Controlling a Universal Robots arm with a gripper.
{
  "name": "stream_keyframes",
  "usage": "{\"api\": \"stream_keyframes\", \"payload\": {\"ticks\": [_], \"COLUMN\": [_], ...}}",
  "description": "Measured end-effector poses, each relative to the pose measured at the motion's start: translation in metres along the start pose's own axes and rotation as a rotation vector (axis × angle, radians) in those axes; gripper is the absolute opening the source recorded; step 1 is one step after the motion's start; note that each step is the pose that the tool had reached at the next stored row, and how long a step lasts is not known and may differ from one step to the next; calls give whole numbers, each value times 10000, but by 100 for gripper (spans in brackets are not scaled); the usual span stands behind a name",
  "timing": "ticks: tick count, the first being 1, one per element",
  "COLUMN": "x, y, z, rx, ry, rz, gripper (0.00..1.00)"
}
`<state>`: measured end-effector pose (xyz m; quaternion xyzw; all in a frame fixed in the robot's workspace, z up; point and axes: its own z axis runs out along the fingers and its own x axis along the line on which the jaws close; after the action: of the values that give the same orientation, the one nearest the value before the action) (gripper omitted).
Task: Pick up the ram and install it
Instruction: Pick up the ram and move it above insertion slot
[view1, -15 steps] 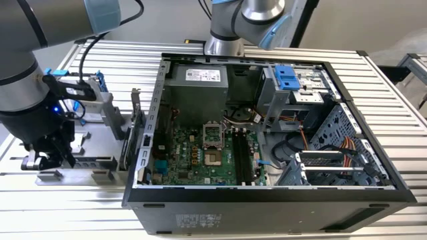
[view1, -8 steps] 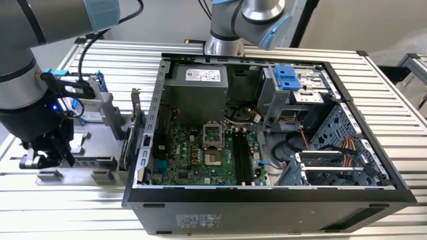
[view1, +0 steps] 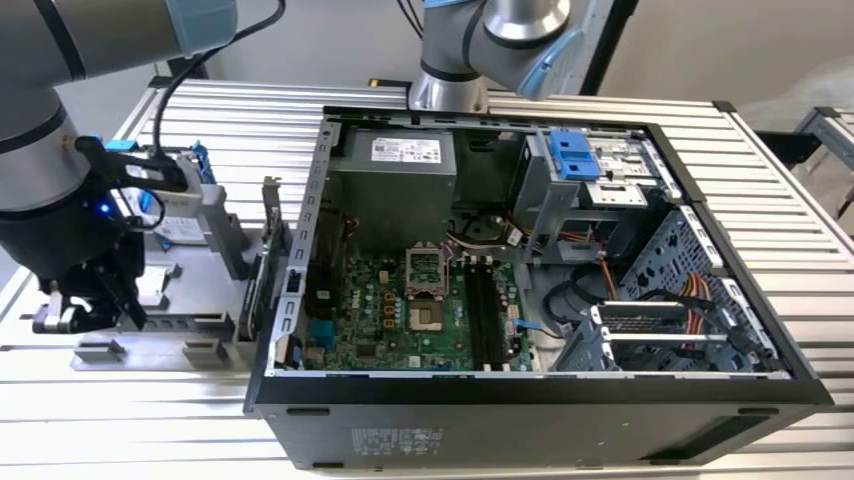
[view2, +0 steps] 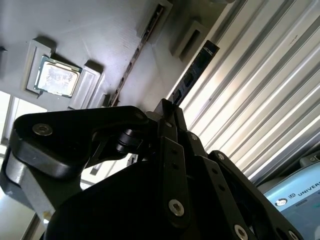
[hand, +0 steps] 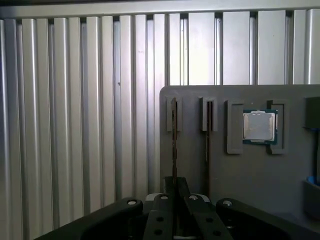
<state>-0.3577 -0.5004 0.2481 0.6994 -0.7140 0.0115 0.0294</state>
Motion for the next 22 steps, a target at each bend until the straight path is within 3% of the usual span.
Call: {"api": "stream_keyframes", "payload": {"ticks": [22], "x": [12], "y": [5], "z": [-201], "rx": [0], "ry": [0], "rz": [0], "gripper": [0]}}
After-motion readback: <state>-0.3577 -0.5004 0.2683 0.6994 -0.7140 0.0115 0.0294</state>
